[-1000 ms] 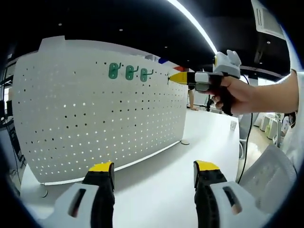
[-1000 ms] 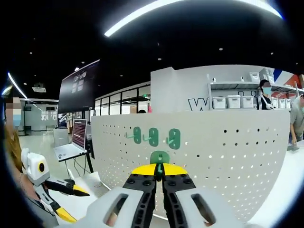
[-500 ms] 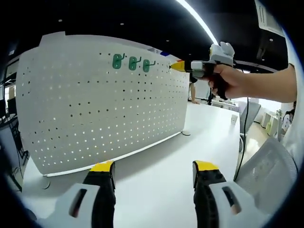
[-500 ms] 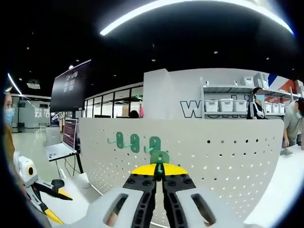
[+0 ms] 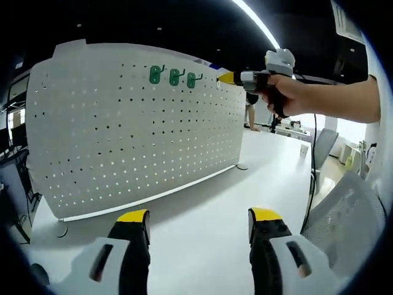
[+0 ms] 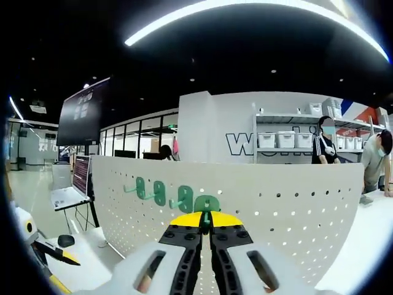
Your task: Insert the hook assembly into the mounting plate slot until the hook locks in place.
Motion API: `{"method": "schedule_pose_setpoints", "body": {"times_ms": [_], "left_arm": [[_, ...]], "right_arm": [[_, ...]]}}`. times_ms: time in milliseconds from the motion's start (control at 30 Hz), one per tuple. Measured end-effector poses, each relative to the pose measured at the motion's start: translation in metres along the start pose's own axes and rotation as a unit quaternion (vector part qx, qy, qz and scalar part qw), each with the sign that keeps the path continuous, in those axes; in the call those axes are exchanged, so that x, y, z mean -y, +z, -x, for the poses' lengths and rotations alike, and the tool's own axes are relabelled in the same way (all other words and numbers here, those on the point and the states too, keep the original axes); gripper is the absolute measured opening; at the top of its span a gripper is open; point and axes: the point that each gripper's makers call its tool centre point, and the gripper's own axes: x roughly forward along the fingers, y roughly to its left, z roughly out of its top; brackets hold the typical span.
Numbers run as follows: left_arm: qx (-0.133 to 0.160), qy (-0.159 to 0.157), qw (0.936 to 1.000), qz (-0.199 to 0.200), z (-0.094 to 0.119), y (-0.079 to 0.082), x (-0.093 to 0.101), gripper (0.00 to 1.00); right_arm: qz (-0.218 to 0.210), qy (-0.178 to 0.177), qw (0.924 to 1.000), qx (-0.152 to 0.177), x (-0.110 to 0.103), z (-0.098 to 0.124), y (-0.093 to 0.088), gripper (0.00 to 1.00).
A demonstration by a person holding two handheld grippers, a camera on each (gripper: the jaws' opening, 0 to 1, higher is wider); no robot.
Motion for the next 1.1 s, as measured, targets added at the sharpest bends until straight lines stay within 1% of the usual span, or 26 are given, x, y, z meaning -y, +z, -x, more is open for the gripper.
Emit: {"method": "schedule_pose_setpoints", "body": {"times_ms": [367, 467, 833, 1100], "left_arm": [[-0.013, 0.001, 0.9999, 0.000, 0.000, -0.009, -0.001, 0.67], [-0.017, 0.007, 0.9998, 0.001, 0.000, -0.012, -0.004, 0.66], [-0.026, 0.010, 0.9996, 0.007, 0.000, -0.017, -0.007, 0.66], [-0.034, 0.013, 0.9993, 0.007, 0.001, -0.020, -0.006, 0.66]], "right_arm": [[0.009, -0.014, 0.9998, 0.004, 0.009, -0.010, 0.005, 0.01], [0.017, -0.016, 0.9997, 0.004, 0.010, -0.013, 0.005, 0.01], [0.024, -0.021, 0.9995, 0.010, 0.012, -0.022, 0.005, 0.01], [0.022, -0.016, 0.9996, 0.012, 0.014, -0.029, 0.002, 0.01]]}}
